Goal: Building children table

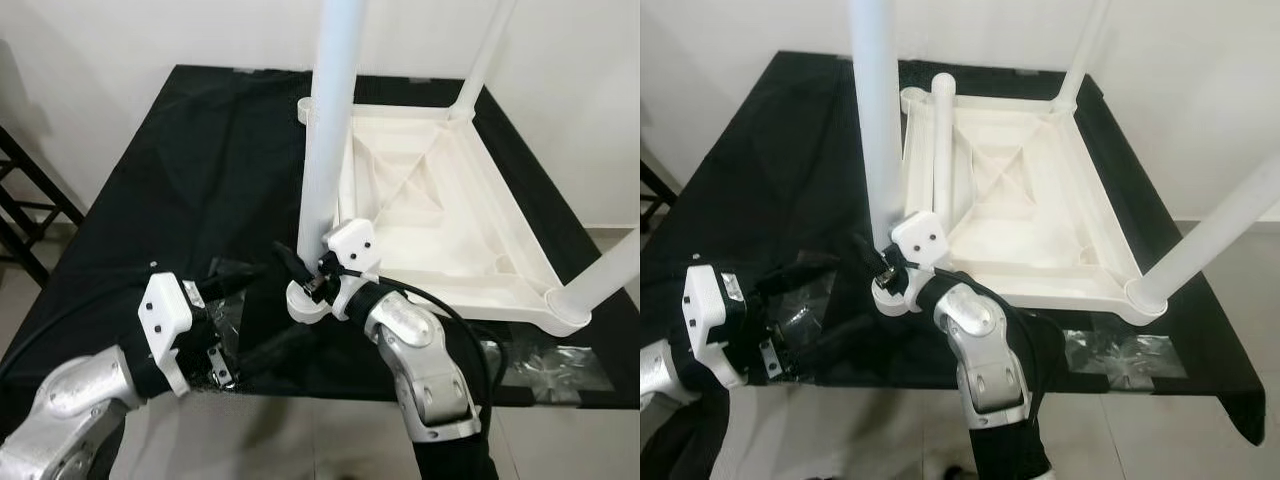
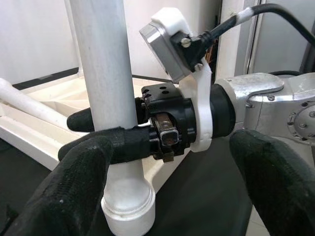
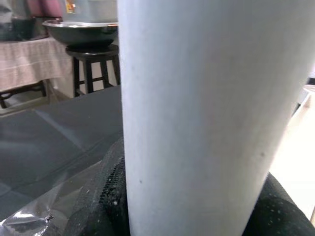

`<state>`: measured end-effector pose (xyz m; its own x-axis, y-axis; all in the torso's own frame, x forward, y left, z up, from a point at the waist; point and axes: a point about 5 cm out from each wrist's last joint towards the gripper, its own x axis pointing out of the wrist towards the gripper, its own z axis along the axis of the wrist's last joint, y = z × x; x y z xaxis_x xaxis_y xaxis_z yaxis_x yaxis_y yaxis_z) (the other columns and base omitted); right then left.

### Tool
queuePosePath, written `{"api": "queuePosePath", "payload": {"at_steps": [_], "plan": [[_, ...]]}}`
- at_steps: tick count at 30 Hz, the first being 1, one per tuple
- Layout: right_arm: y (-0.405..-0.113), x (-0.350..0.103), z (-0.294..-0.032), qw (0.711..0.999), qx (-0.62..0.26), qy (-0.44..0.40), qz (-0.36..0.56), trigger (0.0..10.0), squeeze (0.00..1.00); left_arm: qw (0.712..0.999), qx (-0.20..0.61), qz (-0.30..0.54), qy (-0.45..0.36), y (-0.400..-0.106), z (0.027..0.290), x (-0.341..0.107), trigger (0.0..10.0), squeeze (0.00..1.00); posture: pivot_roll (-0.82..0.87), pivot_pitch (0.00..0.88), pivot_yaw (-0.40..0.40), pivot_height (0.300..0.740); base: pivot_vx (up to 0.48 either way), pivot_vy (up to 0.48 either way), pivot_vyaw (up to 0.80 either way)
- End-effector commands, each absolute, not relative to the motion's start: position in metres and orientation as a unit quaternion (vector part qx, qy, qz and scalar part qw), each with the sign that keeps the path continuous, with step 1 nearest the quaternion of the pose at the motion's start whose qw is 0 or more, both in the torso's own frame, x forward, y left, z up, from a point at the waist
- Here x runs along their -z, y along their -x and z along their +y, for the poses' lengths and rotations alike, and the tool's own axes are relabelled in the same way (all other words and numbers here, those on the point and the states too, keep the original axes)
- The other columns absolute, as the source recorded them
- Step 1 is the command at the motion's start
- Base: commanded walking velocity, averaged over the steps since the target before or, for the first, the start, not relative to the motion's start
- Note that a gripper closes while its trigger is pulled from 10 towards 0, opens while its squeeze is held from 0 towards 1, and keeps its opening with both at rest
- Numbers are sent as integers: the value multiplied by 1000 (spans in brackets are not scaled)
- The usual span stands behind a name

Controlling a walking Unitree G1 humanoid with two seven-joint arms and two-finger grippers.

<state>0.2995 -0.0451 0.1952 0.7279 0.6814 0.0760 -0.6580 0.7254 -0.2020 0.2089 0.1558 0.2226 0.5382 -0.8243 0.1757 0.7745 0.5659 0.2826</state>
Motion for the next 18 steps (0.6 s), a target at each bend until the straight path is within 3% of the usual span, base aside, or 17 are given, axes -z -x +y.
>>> {"api": "queuePosePath", "payload": {"at_steps": [1,5,6,7,10,11,12,13,14,18], "plan": [[-306,-158,-52,925,-369,86,31,10000,1000,868,467,-142,-90,-208,155,-222,10000,0,81,232,-85,740,0,0,0],[-310,-190,-46,893,-448,37,-13,10000,1000,867,467,-146,-91,-210,155,-224,10000,0,75,223,-89,740,0,0,0],[-308,-203,-45,858,-511,29,-42,10000,1000,867,467,-147,-91,-210,154,-223,10000,0,77,220,-92,740,0,0,0],[-308,-208,-46,843,-535,26,-53,10000,1000,867,467,-147,-90,-211,154,-223,10000,0,77,220,-92,740,0,0,0],[-308,-210,-47,836,-545,23,-57,10000,1000,867,468,-147,-90,-211,153,-223,10000,0,77,220,-92,740,0,0,0],[-309,-212,-48,808,-585,41,-61,10000,0,866,469,-148,-89,-211,152,-223,10000,0,84,214,-92,740,0,0,0],[-309,-212,-48,808,-585,41,-61,10000,0,866,469,-148,-89,-211,152,-223,10000,0,84,214,-92,740,0,0,0],[-311,-211,-51,744,-659,95,-53,10000,0,865,471,-151,-88,-212,149,-223,10000,0,88,209,-92,740,0,0,0],[-313,-212,-53,722,-682,109,-45,10000,0,864,471,-152,-88,-212,149,-224,10000,0,91,206,-92,740,0,0,0],[-320,-216,-55,698,-706,116,-33,10000,0,864,471,-153,-88,-213,149,-224,10000,0,91,202,-93,740,0,0,0]]}}
